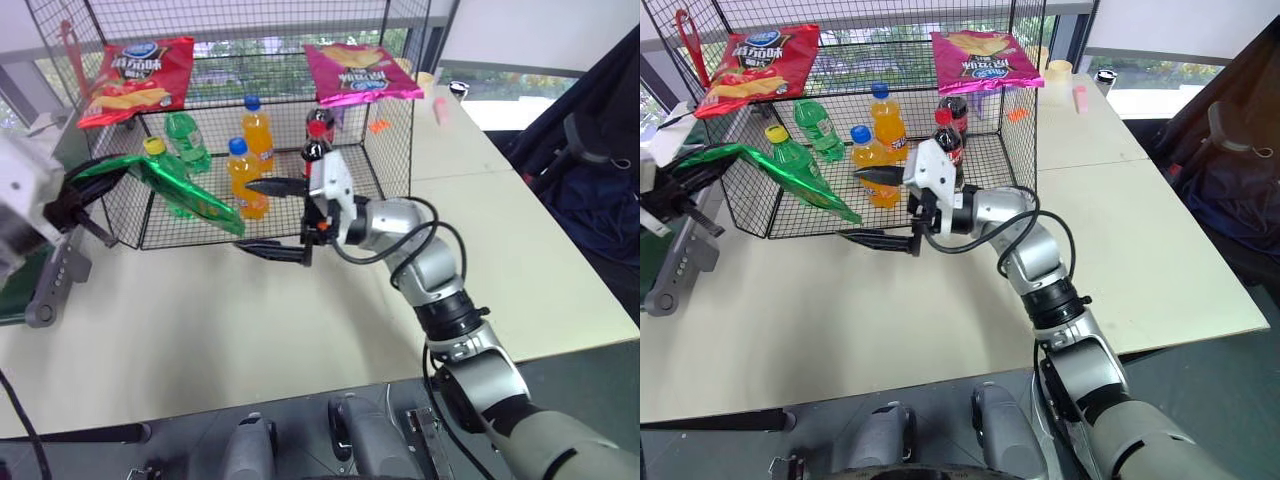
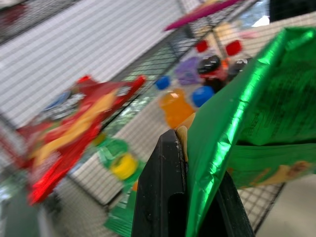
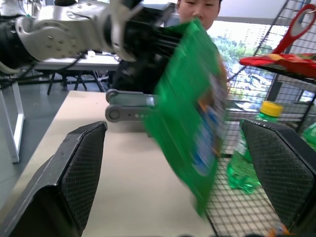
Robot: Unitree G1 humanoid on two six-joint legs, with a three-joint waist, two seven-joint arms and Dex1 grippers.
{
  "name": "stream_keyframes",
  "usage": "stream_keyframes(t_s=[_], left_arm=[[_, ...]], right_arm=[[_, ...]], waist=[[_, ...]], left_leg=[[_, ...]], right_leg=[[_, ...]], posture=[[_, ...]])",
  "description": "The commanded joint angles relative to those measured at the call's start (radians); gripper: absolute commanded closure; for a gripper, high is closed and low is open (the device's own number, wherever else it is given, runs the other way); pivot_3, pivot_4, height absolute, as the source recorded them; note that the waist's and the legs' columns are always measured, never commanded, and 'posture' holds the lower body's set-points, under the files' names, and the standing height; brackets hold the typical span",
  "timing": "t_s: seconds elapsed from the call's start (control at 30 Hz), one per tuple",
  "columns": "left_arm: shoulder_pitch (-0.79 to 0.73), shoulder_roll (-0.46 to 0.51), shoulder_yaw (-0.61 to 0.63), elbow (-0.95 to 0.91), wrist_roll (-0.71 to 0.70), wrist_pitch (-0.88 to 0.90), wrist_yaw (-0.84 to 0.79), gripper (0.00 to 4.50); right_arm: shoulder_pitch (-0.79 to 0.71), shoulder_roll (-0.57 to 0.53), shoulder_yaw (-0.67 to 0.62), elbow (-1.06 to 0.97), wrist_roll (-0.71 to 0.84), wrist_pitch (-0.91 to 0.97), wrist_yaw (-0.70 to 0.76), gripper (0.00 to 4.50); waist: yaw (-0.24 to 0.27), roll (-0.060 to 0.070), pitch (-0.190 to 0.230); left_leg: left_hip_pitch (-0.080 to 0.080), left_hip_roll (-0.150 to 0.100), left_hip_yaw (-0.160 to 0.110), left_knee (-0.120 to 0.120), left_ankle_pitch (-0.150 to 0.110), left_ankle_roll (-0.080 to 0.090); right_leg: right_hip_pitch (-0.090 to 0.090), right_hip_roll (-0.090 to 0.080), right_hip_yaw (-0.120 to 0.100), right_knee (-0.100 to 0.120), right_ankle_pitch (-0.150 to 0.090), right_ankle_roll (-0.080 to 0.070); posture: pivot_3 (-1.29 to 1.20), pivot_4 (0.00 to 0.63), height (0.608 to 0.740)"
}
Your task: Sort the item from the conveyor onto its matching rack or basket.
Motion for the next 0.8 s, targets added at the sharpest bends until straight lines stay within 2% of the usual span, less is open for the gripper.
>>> stream_keyframes(t_s=[0.03,0.27,0.8], left_arm=[[-0.062,0.003,0.002,0.000,0.007,0.016,-0.020,4.47],[-0.122,-0.007,0.001,0.021,0.024,0.040,-0.048,4.47],[-0.178,-0.025,0.013,0.005,0.039,0.080,-0.050,4.47]], right_arm=[[0.006,0.017,0.011,-0.040,-0.027,-0.033,-0.037,0.00],[0.021,0.054,0.039,0.031,-0.104,-0.107,-0.104,0.00],[-0.028,0.143,0.024,0.201,-0.166,-0.222,-0.205,0.00]], waist=[[0.000,0.000,0.000],[-0.002,0.000,0.000],[-0.002,0.000,0.000]], left_leg=[[0.000,0.000,0.000,0.000,0.000,0.000],[0.000,0.000,0.000,0.000,0.000,0.000],[0.000,0.000,-0.001,0.000,0.000,0.000]], right_leg=[[0.000,0.000,0.000,0.000,0.000,0.000],[0.000,0.000,0.000,0.000,0.000,0.000],[0.000,0.000,0.000,0.000,0.000,0.001]], posture=[[0.00,0.150,0.740],[0.00,0.150,0.740],[0.00,0.150,0.740]])
